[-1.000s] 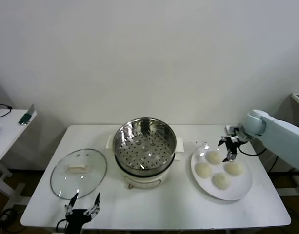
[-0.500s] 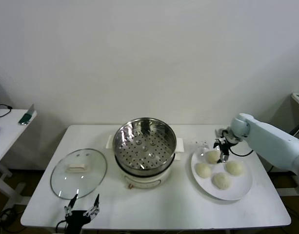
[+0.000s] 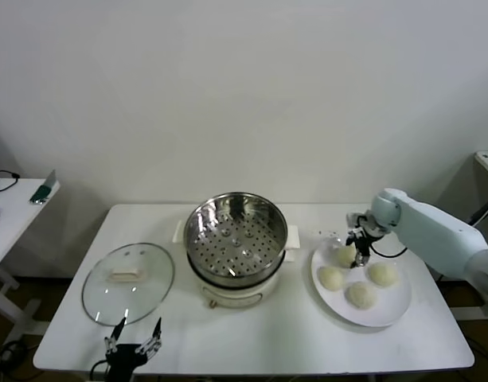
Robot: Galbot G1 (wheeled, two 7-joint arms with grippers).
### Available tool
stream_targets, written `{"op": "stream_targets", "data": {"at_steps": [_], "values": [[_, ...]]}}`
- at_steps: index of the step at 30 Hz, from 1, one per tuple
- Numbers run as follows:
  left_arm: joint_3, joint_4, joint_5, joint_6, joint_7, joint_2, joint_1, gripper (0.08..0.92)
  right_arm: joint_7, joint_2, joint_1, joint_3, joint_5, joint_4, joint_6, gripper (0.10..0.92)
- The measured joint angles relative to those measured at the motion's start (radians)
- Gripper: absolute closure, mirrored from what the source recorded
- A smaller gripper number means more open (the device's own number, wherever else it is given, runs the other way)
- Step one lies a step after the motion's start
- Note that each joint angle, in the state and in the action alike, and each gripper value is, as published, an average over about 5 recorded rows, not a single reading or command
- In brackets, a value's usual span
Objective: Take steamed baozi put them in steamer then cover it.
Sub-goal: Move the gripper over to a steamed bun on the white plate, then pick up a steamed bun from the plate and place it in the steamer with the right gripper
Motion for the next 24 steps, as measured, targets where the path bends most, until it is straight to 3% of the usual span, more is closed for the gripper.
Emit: {"op": "stream_targets", "data": {"at_steps": [11, 24], "values": [[0.011, -0.007, 0.009, 0.000, 0.001, 0.007, -0.001, 0.177, -0.048, 0.018, 0.321, -0.205, 0.107, 0.143, 0.129, 0.347], [0.017, -0.017, 0.014, -0.002, 0.001, 0.016, -0.007, 0.177, -0.025, 0.250, 0.641, -0.356, 0.131, 0.337, 0.464, 0.347]]}}
